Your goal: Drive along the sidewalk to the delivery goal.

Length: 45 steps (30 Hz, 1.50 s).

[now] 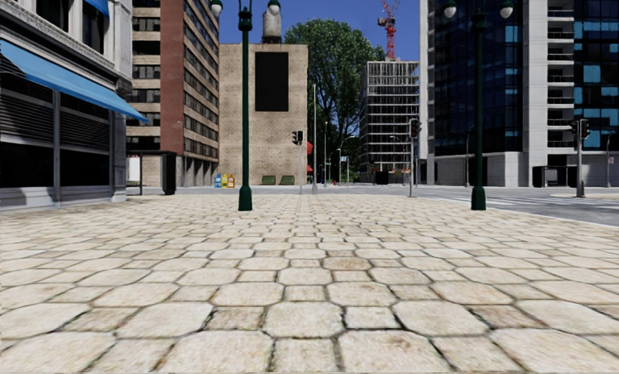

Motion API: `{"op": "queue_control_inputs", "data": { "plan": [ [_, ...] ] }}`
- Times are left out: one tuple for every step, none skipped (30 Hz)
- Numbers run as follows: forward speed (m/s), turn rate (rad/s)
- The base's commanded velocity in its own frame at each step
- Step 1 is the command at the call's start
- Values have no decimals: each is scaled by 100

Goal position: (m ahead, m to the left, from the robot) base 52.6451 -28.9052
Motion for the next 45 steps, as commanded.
{"op": "queue_control_inputs", "data": {
  "plan": [
    [200, -6],
    [200, -9],
    [200, -9],
    [200, -10],
    [200, -11],
    [200, -11],
    [200, -11],
    [200, -11],
    [200, -11],
    [200, -11],
    [200, -11],
    [200, -11],
    [200, -11],
    [200, -11],
    [200, -11],
    [200, -11],
    [200, -11],
    [200, -11],
    [200, -12],
    [200, -13],
    [200, -19],
    [200, -19],
    [200, -22],
    [200, -23],
    [200, -24],
    [200, -24],
    [200, -24],
    [200, -24],
    [200, -24],
    [200, -24],
    [200, -24],
    [200, -24],
    [200, -25],
    [200, -25],
    [200, -25],
    [200, -25],
    [200, -25],
    [200, -25],
    [200, -25],
    [200, -25],
    [200, -25],
    [200, -25],
    [200, -25],
    [200, -25],
    [200, -25]
  ]
}}
